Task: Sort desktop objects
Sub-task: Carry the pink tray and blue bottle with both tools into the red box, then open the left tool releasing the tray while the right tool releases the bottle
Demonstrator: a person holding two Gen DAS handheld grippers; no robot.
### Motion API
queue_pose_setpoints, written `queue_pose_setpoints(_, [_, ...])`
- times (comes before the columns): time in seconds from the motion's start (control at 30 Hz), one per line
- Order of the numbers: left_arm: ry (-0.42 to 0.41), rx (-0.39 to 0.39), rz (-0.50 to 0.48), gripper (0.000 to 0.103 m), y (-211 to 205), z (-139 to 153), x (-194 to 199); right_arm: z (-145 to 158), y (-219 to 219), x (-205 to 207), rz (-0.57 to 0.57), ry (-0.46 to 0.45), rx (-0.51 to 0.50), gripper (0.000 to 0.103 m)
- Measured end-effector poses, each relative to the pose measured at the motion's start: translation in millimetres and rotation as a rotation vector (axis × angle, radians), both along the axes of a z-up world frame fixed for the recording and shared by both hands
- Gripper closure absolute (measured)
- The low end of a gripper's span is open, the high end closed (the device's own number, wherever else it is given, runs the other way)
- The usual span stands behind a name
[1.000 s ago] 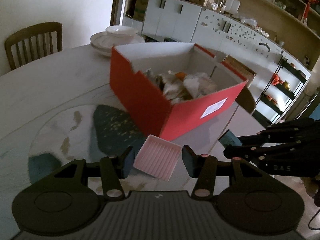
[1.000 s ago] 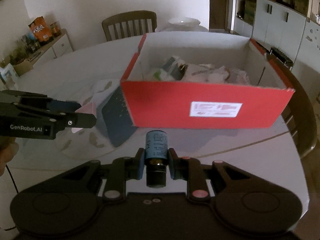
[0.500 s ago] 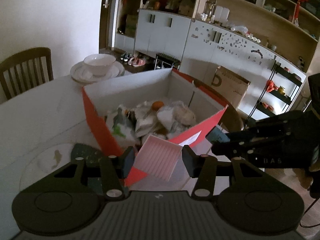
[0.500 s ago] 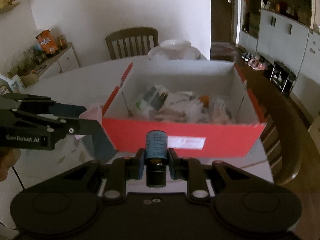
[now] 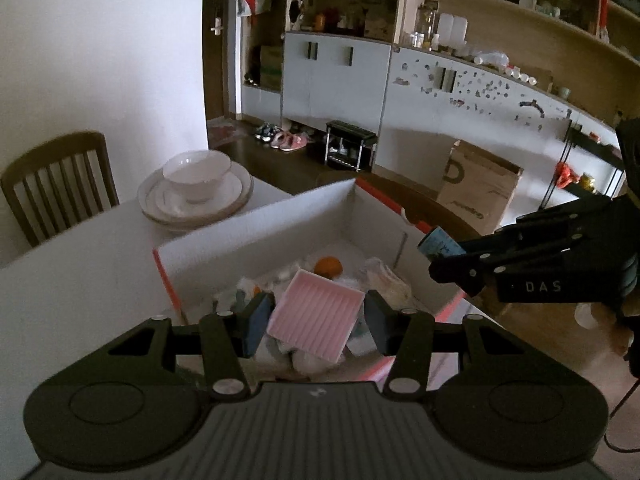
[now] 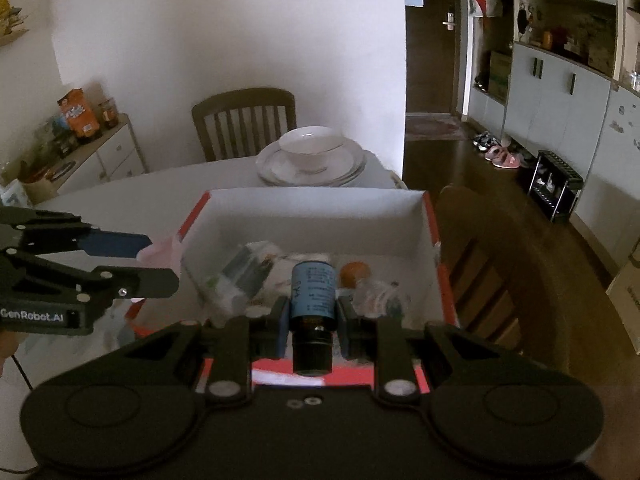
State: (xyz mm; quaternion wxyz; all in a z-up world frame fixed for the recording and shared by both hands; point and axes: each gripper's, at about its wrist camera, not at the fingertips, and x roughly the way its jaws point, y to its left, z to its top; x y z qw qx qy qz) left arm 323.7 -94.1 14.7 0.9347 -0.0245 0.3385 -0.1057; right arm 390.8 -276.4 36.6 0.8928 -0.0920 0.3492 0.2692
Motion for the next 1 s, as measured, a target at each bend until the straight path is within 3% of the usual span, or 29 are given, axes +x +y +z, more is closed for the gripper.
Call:
queue_pose_setpoints(0.23, [0.032,0.06,0.004,0.053,-9.7,-9.7,41.0,-7.5,-1.0,35.2,-0.012,0.02,-0.005,0.08])
queue_pose_setpoints(0.5, [0.109,0.134,0.006,0.053,-16.9,-44.1,73.8,-24.9,10.4,60.3,0.017,0.052,-0.043,0.08])
queue_pose_setpoints(1.0, [0.26,0.123,0.024,0.052,-2.0,-85.9,92.7,-59.5,22.9,70.9,0.061,0.143,-0.095,0.08])
